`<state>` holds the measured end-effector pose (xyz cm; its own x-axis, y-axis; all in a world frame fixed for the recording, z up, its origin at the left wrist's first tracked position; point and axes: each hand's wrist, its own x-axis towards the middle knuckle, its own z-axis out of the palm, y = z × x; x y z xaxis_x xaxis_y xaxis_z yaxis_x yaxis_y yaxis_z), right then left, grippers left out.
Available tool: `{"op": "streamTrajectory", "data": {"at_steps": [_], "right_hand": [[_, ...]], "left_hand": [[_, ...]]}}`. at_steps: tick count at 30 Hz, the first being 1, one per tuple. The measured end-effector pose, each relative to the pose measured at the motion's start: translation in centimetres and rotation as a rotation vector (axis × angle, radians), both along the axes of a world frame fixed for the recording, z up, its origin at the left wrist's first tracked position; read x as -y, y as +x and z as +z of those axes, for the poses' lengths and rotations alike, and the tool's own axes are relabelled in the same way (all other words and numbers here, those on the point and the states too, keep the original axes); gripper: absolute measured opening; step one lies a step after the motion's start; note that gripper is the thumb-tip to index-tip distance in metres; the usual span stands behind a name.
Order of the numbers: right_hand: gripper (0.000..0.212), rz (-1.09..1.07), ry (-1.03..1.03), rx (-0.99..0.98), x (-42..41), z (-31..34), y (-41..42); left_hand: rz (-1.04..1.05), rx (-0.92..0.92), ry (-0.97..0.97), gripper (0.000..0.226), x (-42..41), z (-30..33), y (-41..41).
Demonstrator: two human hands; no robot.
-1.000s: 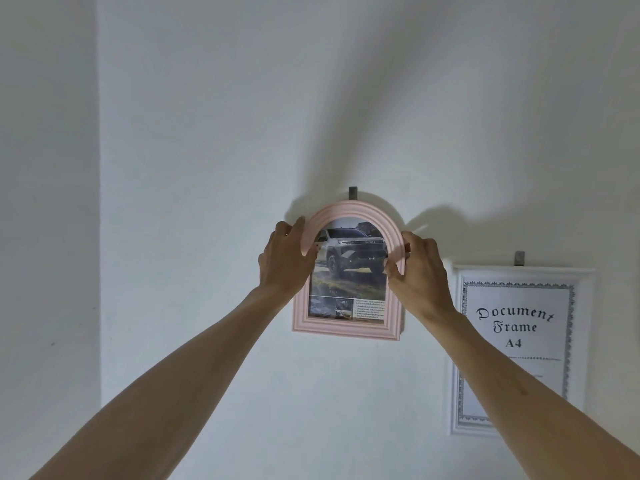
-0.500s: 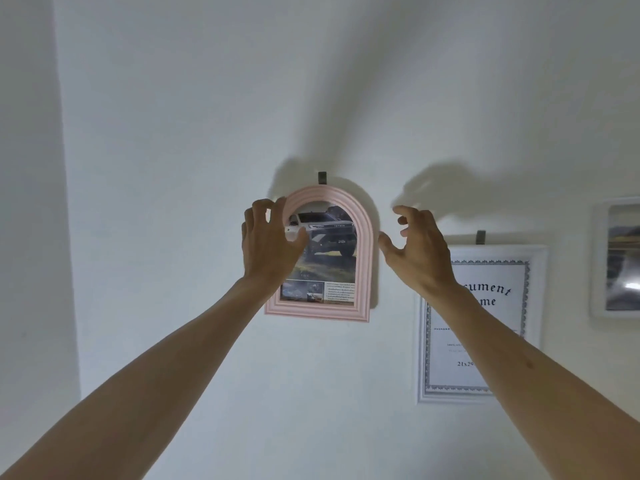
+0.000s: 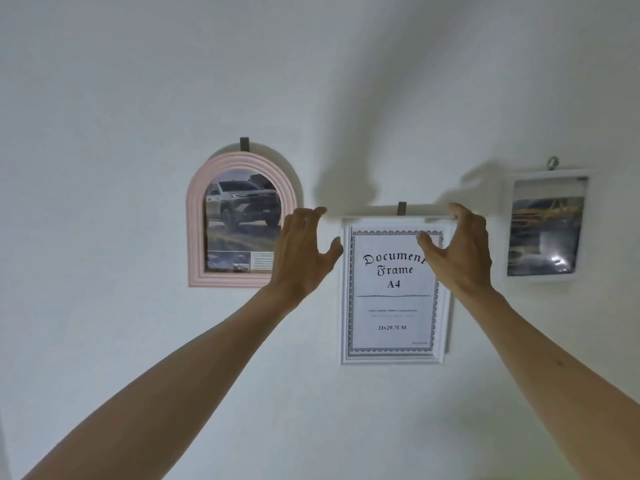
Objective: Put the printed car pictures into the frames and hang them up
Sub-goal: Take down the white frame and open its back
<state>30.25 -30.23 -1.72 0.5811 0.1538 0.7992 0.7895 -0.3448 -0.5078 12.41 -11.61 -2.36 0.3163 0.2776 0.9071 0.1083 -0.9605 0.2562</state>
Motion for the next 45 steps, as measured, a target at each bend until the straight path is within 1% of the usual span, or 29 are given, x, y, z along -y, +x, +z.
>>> {"op": "streamTrajectory", "data": {"at_steps": [3,4,6,9,11,15,19,24,29,31,34,38,42,45], "right_hand": [[0.067,0.079,-0.01,-0.113,2.1,-1.3,2.4],[0.068,0.116,-0.009,-0.146,2.6,-1.9,3.0],[0.071,0.214,-0.002,-0.197,3.4,-3.1,4.2],[0.074,0.334,-0.03,-0.252,4.0,-5.0,5.1],[0.071,0.378,-0.047,-0.251,4.1,-6.1,5.4],[0.062,0.412,-0.039,-0.218,4.1,-7.8,6.2],[0.059,0.441,-0.007,-0.22,4.4,-7.8,6.5],[0.058,0.485,0.009,-0.224,4.6,-6.9,5.8],[0.059,0.511,0.018,-0.242,4.3,-7.2,3.7],[0.059,0.533,0.014,-0.262,4.0,-7.7,2.6],[0.059,0.569,0.005,-0.279,3.5,-9.2,0.8],[0.059,0.576,-0.049,-0.334,2.8,-12.2,-1.6],[0.056,0.538,-0.109,-0.455,2.4,-16.1,-4.1],[0.054,0.485,-0.235,-0.532,2.4,-19.8,-5.9]], "left_hand": [[-0.063,-0.179,-0.175,0.068,1.8,-1.9,2.3],[-0.071,-0.21,-0.223,0.072,2.0,-2.5,3.0],[-0.075,-0.194,-0.312,0.072,2.5,-3.4,4.0],[-0.054,-0.091,-0.42,0.062,3.0,-3.8,5.0],[-0.076,-0.053,-0.519,0.055,3.3,-4.1,5.3],[-0.122,-0.055,-0.639,0.036,3.8,-5.6,5.5],[-0.173,-0.061,-0.777,0.026,3.8,-5.8,5.1],[-0.186,-0.033,-0.803,0.022,4.3,-4.6,3.3],[-0.234,-0.023,-0.852,0.026,4.5,-4.1,0.2],[-0.254,-0.036,-0.876,0.028,4.4,-4.5,-1.4],[-0.262,-0.102,-0.897,0.029,4.2,-5.4,-4.1],[-0.275,-0.156,-0.96,0.024,3.9,-7.8,-7.5],[-0.262,-0.209,-1.046,0.023,4.1,-11.7,-10.4],[-0.243,-0.243,-1.113,0.025,4.4,-14.8,-12.0]]}}
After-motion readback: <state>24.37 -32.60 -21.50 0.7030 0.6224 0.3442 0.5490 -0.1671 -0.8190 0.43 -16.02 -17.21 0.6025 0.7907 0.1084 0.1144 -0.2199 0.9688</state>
